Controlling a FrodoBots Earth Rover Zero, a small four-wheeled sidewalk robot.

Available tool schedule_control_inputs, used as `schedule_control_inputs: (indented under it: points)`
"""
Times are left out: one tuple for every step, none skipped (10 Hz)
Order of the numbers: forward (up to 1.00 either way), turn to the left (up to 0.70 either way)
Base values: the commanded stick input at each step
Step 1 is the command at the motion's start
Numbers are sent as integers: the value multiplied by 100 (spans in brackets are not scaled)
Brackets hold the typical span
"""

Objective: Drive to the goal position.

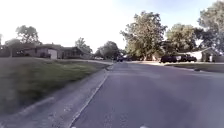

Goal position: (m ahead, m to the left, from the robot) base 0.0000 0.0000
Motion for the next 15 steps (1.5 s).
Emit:
schedule_control_inputs:
  points:
    - [6,0]
    - [6,0]
    - [6,0]
    - [6,0]
    - [6,0]
    - [6,0]
    - [7,0]
    - [7,0]
    - [6,0]
    - [6,0]
    - [6,0]
    - [6,0]
    - [6,0]
    - [6,0]
    - [6,0]
